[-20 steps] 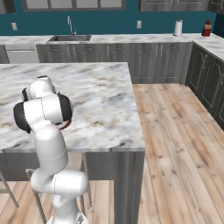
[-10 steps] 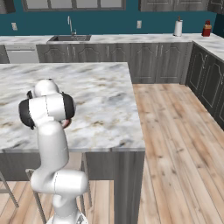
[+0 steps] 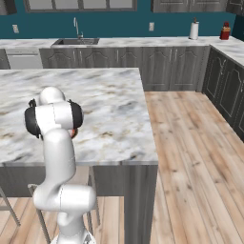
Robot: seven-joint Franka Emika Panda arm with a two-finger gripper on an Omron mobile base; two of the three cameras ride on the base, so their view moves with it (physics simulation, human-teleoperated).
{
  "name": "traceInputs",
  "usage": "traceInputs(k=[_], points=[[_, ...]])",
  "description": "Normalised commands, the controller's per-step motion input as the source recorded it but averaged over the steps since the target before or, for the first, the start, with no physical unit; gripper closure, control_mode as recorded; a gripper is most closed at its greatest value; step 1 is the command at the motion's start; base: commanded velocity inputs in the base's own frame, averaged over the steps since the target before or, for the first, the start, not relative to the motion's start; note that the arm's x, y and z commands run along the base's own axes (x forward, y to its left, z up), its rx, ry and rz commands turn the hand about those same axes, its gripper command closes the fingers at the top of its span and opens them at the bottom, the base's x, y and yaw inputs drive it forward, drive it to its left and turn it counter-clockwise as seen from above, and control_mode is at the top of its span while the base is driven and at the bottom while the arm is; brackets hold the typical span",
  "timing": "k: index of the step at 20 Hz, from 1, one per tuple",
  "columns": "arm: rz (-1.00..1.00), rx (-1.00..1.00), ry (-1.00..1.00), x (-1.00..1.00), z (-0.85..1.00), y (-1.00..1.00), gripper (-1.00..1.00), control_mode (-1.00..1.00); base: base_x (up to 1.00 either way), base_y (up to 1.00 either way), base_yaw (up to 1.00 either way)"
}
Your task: Take the chicken drumstick from the fridge and place it on the digital scale on the counter by the fridge. Wait a few seconds for a reading, then move it to the plate on the dining counter.
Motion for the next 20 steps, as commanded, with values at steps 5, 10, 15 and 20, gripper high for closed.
traceInputs(k=[5, 10, 15, 20], points=[[0.01, 0.0, 0.02, 0.0, 0.0, 0.03, 1.0, -1.0, 0.0, 0.0, 0.0], [0.0, 0.0, 0.01, 0.0, 0.0, 0.0, -1.0, -1.0, 0.0, 0.0, 0.0], [0.0, 0.0, 0.0, 0.0, 0.0, 0.0, -1.0, -1.0, 0.0, 0.0, 0.0], [0.0, 0.0, 0.0, 0.0, 0.0, 0.0, -1.0, -1.0, 0.0, 0.0, 0.0]])
